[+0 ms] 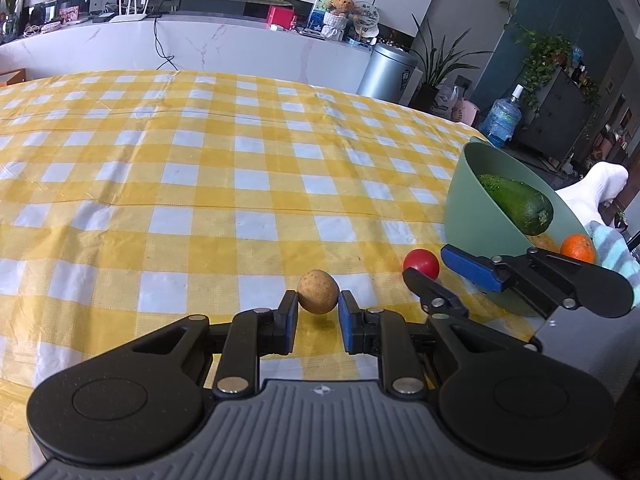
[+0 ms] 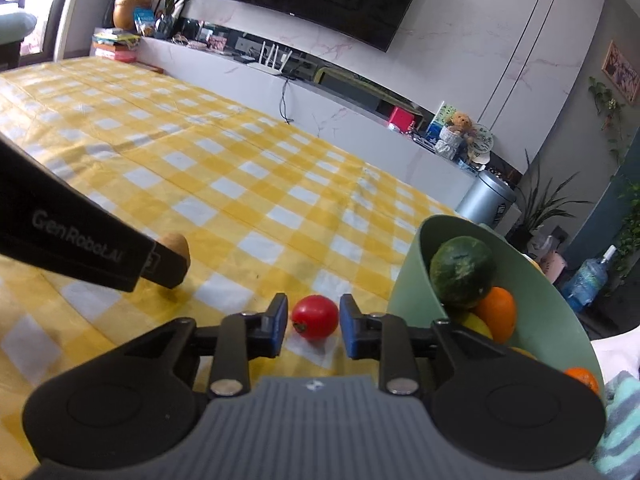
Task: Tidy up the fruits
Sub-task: 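Carry the kiwi and tomato over the green colander with both grippers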
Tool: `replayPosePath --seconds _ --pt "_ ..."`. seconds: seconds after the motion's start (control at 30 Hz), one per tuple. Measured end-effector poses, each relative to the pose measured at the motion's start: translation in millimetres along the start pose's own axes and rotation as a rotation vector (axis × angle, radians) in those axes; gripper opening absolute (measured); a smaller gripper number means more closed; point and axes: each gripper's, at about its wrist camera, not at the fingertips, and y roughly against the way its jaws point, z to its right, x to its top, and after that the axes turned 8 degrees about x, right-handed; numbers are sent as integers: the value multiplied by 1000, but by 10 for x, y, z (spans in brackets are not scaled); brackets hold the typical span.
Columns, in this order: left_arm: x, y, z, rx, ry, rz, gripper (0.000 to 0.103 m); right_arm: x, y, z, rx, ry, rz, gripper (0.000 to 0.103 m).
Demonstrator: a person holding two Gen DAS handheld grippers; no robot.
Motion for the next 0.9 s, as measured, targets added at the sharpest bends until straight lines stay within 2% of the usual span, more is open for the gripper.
replayPosePath --seconds 0.2,0.4,0.63,0.9 --pt "0 -8 -1 -7 -3 0 23 -30 -110 -56 -50 9 -34 24" --pt "2 -1 23 -13 -7 -3 23 -23 -101 -27 -38 -4 -33 22" --pt "47 100 56 -9 5 4 23 58 65 60 17 -63 -2 22" --pt "150 421 166 13 12 48 23 161 428 209 127 -141 90 21"
